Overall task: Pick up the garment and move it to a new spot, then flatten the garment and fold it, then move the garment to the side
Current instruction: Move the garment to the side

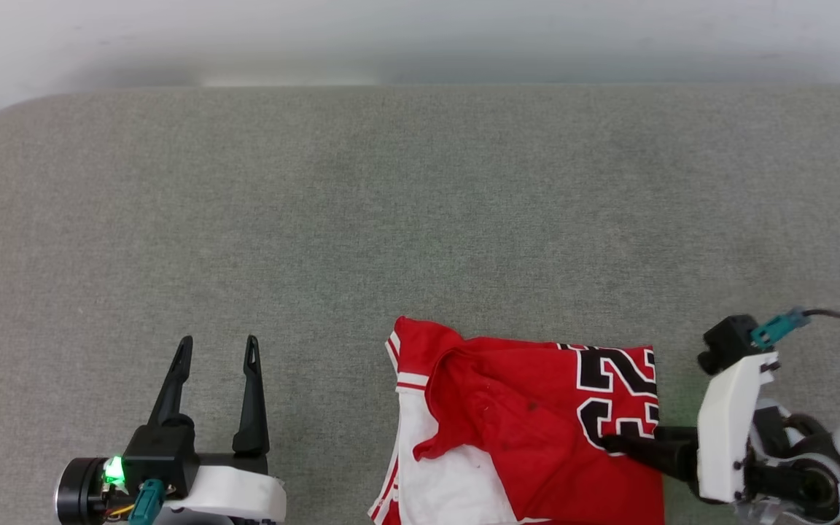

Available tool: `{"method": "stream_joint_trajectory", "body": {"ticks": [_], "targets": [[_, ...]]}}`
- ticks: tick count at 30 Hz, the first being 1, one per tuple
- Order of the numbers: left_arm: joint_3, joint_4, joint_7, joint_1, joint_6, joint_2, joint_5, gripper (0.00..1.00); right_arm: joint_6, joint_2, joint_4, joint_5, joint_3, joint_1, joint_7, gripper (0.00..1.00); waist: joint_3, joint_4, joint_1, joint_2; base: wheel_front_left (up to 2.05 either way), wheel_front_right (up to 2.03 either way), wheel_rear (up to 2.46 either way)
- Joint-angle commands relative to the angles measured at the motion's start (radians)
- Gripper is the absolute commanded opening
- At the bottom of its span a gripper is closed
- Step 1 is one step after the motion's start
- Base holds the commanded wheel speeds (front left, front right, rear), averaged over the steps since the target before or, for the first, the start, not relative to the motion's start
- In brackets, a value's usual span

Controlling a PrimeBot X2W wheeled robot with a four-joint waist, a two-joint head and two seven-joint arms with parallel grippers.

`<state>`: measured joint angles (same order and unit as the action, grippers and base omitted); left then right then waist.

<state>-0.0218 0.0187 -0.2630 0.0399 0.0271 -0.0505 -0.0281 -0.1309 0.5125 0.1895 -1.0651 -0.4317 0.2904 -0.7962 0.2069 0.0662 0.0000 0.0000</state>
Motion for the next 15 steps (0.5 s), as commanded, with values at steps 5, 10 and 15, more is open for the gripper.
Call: {"method": "stream_joint_trajectory", "body": {"ticks": [5,10,15], "targets": [[-0.008,0.001,-0.002,-0.028,-0.002,0.001,0.004,1.0,0.001,-0.053,0.07,0.014,-0.051,-0.025,0.025,1.0,0.033,0.023,0.0,0.0,0.0,0.0,0.0],[-0.019,0.002,-0.002,-0.032,0.005,0.001,0.002,1.0,0.006,-0.065,0.147,0.066,-0.123,-0.033,0.064,0.0,0.044,0.033,0.0,0.0,0.0,0.0,0.0],[-0.025,-0.003,-0.002,-0.017,0.013,0.001,0.0,1.0,0.005,-0.042,0.136,0.082,-0.161,0.015,0.129,0.0,0.025,0.031,0.0,0.0,0.0,0.0,0.0]]}}
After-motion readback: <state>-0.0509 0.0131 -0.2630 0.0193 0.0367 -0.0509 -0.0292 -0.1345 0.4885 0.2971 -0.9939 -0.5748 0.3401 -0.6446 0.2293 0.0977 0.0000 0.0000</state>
